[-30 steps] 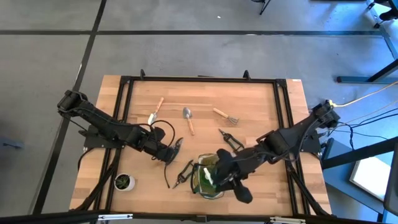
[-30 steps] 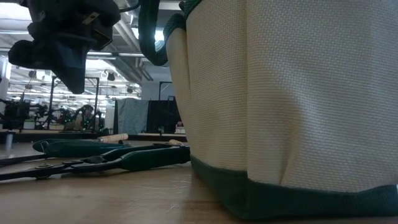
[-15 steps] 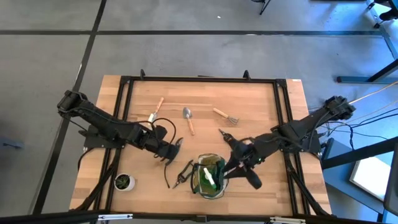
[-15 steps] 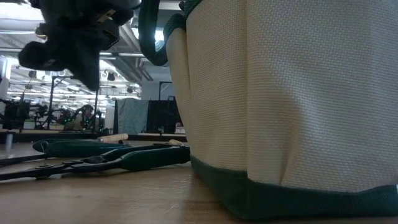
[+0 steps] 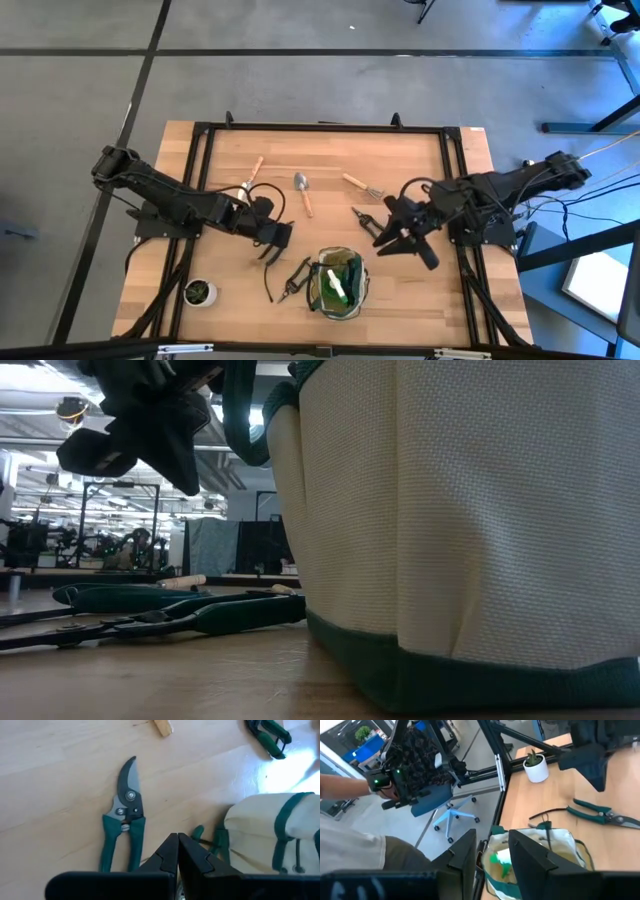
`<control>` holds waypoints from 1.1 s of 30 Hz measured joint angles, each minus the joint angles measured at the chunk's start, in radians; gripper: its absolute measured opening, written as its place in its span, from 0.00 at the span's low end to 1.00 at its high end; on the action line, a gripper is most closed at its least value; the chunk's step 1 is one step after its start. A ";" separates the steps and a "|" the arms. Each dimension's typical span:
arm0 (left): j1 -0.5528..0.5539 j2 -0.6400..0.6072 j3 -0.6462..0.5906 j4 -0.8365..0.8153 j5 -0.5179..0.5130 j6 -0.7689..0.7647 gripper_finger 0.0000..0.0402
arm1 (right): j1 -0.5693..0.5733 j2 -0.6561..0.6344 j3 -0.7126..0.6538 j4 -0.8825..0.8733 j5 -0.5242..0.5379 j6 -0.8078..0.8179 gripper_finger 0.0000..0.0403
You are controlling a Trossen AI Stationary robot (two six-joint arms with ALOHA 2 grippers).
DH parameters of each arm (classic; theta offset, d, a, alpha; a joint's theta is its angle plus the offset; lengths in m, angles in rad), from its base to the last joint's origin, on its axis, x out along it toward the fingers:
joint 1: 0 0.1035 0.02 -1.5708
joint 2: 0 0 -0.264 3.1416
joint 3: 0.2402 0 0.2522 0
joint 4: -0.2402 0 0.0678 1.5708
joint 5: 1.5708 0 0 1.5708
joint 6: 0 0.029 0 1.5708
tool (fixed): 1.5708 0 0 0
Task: Pick & Place Garden tools in Gardening bag
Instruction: Put the green shear scissors into the gardening bag
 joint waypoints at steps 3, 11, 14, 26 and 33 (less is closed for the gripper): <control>-0.016 0.000 -0.001 0.051 0.019 0.039 0.00 | -0.034 -0.030 -0.029 -0.007 -0.039 -0.013 0.29; -0.054 0.000 0.000 0.172 0.008 0.118 0.00 | -0.091 -0.083 -0.074 -0.004 -0.070 -0.030 0.29; -0.054 0.000 0.000 0.130 0.018 0.146 0.00 | -0.112 -0.090 -0.084 -0.002 -0.058 -0.029 0.29; -0.055 0.178 0.084 0.085 0.083 0.252 0.00 | -0.158 -0.090 -0.084 0.007 -0.009 0.031 0.29; -0.059 0.391 0.419 -0.235 0.071 0.394 0.00 | -0.162 -0.089 -0.084 0.022 0.007 0.060 0.29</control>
